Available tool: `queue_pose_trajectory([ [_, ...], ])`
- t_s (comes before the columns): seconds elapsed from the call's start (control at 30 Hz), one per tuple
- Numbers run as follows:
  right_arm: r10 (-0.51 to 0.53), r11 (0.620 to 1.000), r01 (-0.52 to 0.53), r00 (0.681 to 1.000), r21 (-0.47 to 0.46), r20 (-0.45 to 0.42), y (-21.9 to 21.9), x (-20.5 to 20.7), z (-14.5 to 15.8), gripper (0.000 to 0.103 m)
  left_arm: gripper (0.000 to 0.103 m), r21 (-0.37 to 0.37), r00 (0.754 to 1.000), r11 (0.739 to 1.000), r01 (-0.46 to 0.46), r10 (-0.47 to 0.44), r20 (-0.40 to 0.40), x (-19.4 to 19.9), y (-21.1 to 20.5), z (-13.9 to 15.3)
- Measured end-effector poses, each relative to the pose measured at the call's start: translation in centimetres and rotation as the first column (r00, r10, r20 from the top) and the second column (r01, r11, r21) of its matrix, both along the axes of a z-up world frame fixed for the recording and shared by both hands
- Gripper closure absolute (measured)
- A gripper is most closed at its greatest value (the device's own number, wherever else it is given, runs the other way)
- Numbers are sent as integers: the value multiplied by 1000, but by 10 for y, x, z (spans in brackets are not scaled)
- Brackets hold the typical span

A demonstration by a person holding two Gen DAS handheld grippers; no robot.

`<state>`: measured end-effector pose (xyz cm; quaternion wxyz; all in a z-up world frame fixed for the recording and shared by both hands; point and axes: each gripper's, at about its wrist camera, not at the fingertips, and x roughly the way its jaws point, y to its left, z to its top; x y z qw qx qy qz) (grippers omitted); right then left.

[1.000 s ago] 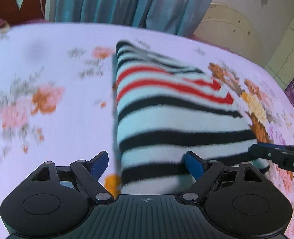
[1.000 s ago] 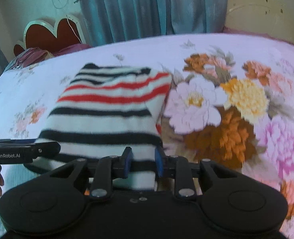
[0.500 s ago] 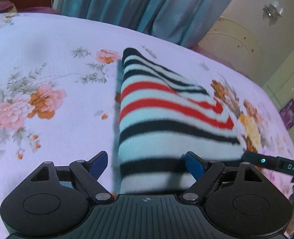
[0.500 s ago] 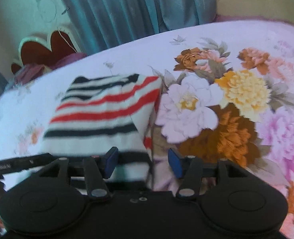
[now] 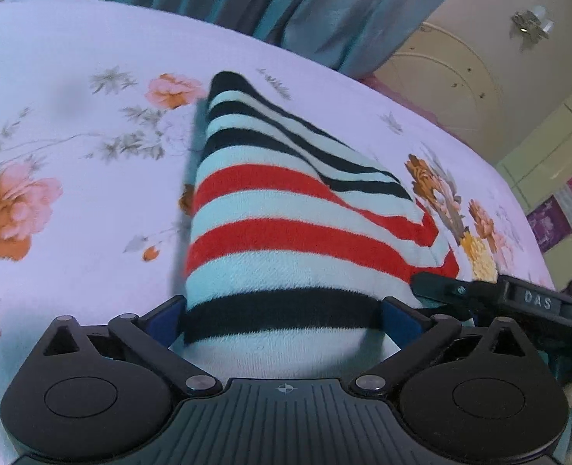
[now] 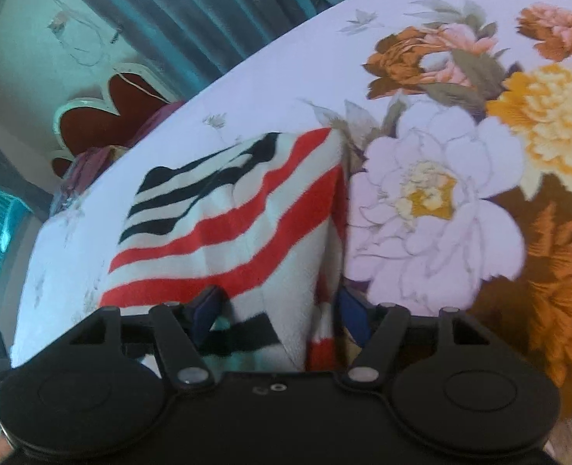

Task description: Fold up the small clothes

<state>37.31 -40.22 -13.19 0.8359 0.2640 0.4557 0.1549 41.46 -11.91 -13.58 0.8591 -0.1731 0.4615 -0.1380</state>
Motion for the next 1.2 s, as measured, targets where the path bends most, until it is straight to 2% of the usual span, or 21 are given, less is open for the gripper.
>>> queue_pose_trajectory([
  [0.03,4,1000,-4,1000,16,2,1,2,-2,37,1,0,1000,1000,9,-9,3,2,-2,-1],
  [0.1,6,1000,-6,1000,29,2,3,6,-4,46,6,7,1000,1000,10,-10,-3,5,-4,0],
  [0.13,11,1000,-11,1000,21,6,5,6,-3,48,10,14,1000,1000,12,-12,-2,6,-5,1],
  [0.2,14,1000,-14,1000,23,8,6,6,-2,60,18,29,1000,999,13,-13,4,5,-6,3],
  [0.27,22,1000,-22,1000,18,19,7,6,0,64,29,52,999,998,19,-21,24,3,-8,8],
  [0.37,20,1000,-19,999,-19,50,13,2,8,66,41,74,998,997,22,-26,57,-2,-9,18],
  [0.43,19,1000,-18,997,-25,76,17,-2,15,67,46,87,996,996,30,-37,80,-5,-9,26],
  [0.63,21,1000,-21,993,1,120,30,-10,37,69,47,105,991,994,25,-39,130,-17,9,51],
  [0.9,63,997,-69,983,25,172,100,-16,65,69,47,124,983,992,-33,10,182,-41,90,83],
  [1.2,77,997,-78,976,-2,204,233,-21,85,69,47,106,976,994,-39,16,215,-55,236,90],
])
